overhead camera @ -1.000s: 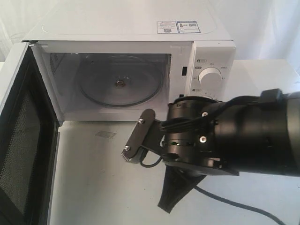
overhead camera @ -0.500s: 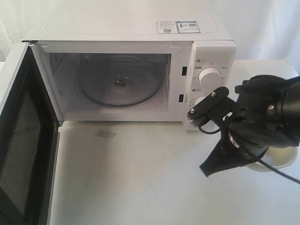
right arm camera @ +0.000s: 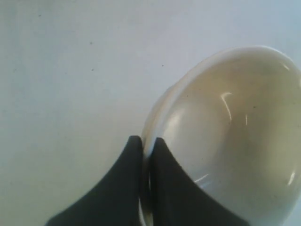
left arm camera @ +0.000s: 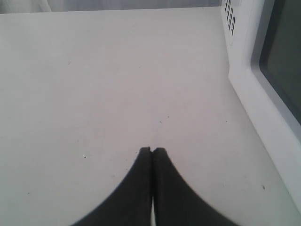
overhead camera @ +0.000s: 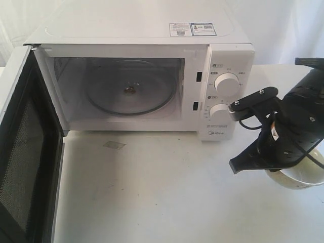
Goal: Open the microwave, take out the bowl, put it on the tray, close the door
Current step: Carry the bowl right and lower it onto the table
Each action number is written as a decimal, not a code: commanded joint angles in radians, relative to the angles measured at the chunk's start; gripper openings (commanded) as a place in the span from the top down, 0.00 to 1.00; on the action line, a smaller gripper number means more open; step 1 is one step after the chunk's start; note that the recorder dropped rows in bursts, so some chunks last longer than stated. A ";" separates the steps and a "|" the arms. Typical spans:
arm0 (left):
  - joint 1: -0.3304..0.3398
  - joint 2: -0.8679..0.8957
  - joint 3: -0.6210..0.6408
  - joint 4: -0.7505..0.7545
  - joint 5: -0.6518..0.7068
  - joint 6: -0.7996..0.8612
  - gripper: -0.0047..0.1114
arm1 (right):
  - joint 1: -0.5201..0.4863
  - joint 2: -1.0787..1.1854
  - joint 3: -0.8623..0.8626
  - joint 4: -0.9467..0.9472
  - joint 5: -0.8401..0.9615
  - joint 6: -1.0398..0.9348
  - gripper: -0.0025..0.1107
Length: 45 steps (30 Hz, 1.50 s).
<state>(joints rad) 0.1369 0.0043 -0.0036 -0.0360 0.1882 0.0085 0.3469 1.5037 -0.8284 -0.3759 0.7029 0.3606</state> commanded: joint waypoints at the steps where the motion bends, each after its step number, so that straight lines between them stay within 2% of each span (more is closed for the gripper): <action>1: 0.000 -0.004 0.004 -0.005 -0.002 -0.009 0.96 | -0.009 -0.012 0.003 0.018 -0.023 -0.053 0.98; 37: 0.000 -0.004 0.004 -0.005 -0.002 -0.009 0.96 | -0.009 0.080 0.004 -0.086 -0.067 -0.053 0.98; 40: 0.000 -0.004 0.004 -0.005 -0.002 -0.009 0.96 | -0.009 0.080 0.004 -0.073 -0.078 -0.053 0.92; 44: 0.000 -0.004 0.004 -0.005 -0.002 -0.009 0.96 | -0.009 0.080 0.004 -0.067 -0.090 -0.053 0.76; 45: 0.000 -0.004 0.004 -0.005 -0.002 -0.009 0.96 | -0.009 0.080 0.004 -0.067 -0.104 -0.040 0.69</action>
<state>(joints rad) 0.1369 0.0043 -0.0036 -0.0360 0.1882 0.0085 0.3469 1.5875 -0.8284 -0.4437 0.6186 0.3124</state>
